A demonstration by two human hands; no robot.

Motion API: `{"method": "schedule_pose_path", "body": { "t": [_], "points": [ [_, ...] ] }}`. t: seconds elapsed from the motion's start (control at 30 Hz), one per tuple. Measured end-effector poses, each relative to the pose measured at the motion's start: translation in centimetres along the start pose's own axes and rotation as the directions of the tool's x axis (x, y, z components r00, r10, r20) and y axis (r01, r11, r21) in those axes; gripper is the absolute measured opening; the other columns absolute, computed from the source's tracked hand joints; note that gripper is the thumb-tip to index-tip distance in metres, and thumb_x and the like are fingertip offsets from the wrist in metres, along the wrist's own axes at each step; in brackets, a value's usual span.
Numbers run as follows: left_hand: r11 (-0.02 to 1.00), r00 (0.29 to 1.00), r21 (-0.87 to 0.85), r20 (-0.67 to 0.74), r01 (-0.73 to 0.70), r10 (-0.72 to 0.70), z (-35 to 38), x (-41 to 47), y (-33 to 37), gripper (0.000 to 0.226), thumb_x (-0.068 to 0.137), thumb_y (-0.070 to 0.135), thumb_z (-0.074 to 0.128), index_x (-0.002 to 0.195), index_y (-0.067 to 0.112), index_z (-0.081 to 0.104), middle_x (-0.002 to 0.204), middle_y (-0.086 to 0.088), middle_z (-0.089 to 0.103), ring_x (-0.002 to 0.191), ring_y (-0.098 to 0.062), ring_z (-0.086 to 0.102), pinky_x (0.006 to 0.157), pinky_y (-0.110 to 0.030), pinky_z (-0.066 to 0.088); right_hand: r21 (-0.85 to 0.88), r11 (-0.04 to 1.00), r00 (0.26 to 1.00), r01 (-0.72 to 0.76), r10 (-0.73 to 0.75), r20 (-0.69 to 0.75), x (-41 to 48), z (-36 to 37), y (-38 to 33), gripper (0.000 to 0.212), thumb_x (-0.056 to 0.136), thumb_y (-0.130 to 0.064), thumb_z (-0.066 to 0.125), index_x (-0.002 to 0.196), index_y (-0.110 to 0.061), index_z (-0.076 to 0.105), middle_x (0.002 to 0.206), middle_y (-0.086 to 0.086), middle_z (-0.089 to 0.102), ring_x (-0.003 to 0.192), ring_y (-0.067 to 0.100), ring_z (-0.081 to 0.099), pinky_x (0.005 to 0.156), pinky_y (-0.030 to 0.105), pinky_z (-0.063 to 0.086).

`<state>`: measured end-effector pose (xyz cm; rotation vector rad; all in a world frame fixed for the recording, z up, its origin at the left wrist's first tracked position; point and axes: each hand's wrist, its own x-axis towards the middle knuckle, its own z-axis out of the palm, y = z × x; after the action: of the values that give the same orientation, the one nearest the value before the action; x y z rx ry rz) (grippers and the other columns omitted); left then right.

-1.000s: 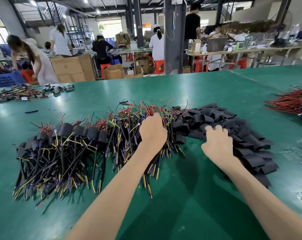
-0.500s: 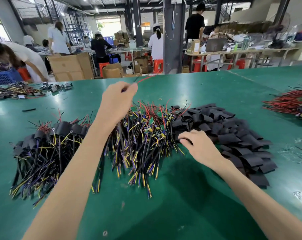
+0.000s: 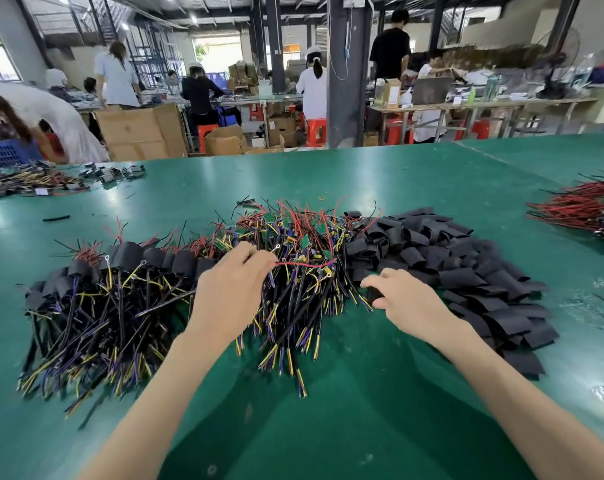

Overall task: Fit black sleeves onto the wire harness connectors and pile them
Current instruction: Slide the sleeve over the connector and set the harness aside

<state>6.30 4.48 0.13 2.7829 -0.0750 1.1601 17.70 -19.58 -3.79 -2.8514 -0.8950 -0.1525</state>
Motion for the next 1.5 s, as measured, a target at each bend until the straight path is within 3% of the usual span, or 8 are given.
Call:
{"method": "schedule_pose_path", "body": {
  "t": [0.33, 0.5, 0.63, 0.83, 1.03, 1.2, 1.33, 1.5],
  "points": [
    [0.98, 0.994, -0.17, 0.063, 0.099, -0.09, 1.8, -2.2, 0.4, 0.009, 0.094, 0.017, 0.058, 0.088, 0.018, 0.065, 0.089, 0.005, 0.057, 0.065, -0.009, 0.048, 0.054, -0.025, 0.043, -0.219, 0.971, 0.985, -0.098, 0.063, -0.161, -0.3, -1.1, 0.6, 0.041, 0.087, -0.016, 0.053, 0.126, -0.021, 0.04, 0.112, 0.001, 0.052, 0.108, 0.024, 0.048, 0.083, 0.035, 0.042],
    [0.956, 0.987, -0.249, 0.073, 0.154, -0.14, 1.8, -2.2, 0.5, 0.013, 0.096, 0.016, 0.054, 0.09, 0.018, 0.065, 0.09, 0.008, 0.057, 0.065, -0.01, 0.045, 0.058, -0.026, 0.04, 0.259, 0.964, 0.972, 0.058, 0.005, -0.235, 0.3, -1.5, -0.2, 0.05, 0.088, 0.008, 0.049, 0.135, -0.006, 0.041, 0.118, 0.012, 0.051, 0.11, 0.023, 0.051, 0.084, 0.03, 0.036],
    [0.943, 0.986, -0.287, 0.066, 0.168, -0.156, 1.6, -2.2, 0.5, 0.014, 0.096, 0.018, 0.053, 0.091, 0.017, 0.066, 0.089, 0.01, 0.057, 0.066, -0.008, 0.046, 0.058, -0.014, 0.033, 0.307, 0.927, 0.95, 0.215, -0.125, -0.286, 0.1, -0.8, -1.5, 0.053, 0.084, 0.016, 0.049, 0.132, -0.006, 0.044, 0.114, 0.008, 0.047, 0.106, 0.004, 0.038, 0.073, 0.015, 0.028],
    [0.939, 0.986, -0.303, 0.077, 0.164, -0.148, 1.5, -2.2, 0.5, 0.013, 0.096, 0.016, 0.054, 0.09, 0.017, 0.066, 0.088, 0.01, 0.056, 0.066, -0.006, 0.047, 0.058, -0.007, 0.031, 0.306, 0.92, 0.926, 0.244, -0.127, -0.357, 0.3, -0.6, -1.4, 0.044, 0.085, 0.008, 0.056, 0.126, -0.005, 0.049, 0.115, 0.011, 0.05, 0.1, 0.025, 0.053, 0.088, 0.036, 0.041],
    [0.945, 0.987, -0.292, 0.099, 0.15, -0.126, 1.5, -2.2, 0.5, 0.013, 0.095, 0.015, 0.055, 0.091, 0.017, 0.067, 0.087, 0.006, 0.056, 0.066, -0.012, 0.045, 0.058, -0.007, 0.031, 0.329, 0.899, 0.893, 0.288, -0.129, -0.431, 0.3, -0.8, -1.7, 0.038, 0.086, 0.004, 0.058, 0.122, -0.005, 0.052, 0.114, 0.011, 0.053, 0.099, 0.023, 0.052, 0.087, 0.028, 0.035],
    [0.957, 0.99, -0.263, 0.101, 0.125, -0.102, 1.3, -2.2, 0.7, 0.012, 0.095, 0.015, 0.056, 0.09, 0.016, 0.066, 0.089, 0.008, 0.057, 0.065, -0.009, 0.049, 0.059, -0.019, 0.038, 0.245, 0.91, 0.877, 0.336, -0.207, -0.434, -0.3, -1.4, -2.0, 0.041, 0.082, 0.007, 0.062, 0.121, -0.002, 0.055, 0.116, 0.012, 0.056, 0.103, 0.029, 0.056, 0.092, 0.031, 0.039],
    [0.943, 0.986, -0.307, 0.143, 0.129, -0.088, 1.2, -2.3, 1.1, 0.009, 0.094, 0.016, 0.056, 0.1, 0.016, 0.063, 0.094, 0.009, 0.055, 0.071, -0.01, 0.05, 0.066, -0.024, 0.04, -0.057, 0.936, 0.816, 0.346, -0.331, -0.474, -0.7, -1.8, -2.8, 0.039, 0.076, -0.003, 0.073, 0.113, -0.004, 0.063, 0.107, 0.009, 0.064, 0.106, 0.031, 0.059, 0.102, 0.043, 0.039],
    [0.896, 0.943, -0.428, 0.332, 0.12, 0.033, 1.6, -2.7, 2.0, 0.059, 0.082, -0.007, 0.05, 0.133, 0.02, 0.038, 0.12, 0.012, 0.039, 0.094, 0.0, 0.05, 0.086, -0.013, 0.039, -0.171, 0.91, 0.783, 0.379, -0.414, -0.464, -1.5, -1.3, -5.2, 0.042, 0.072, -0.01, 0.078, 0.111, -0.008, 0.064, 0.103, 0.004, 0.065, 0.106, 0.029, 0.058, 0.094, 0.036, 0.044]
  ]
}}
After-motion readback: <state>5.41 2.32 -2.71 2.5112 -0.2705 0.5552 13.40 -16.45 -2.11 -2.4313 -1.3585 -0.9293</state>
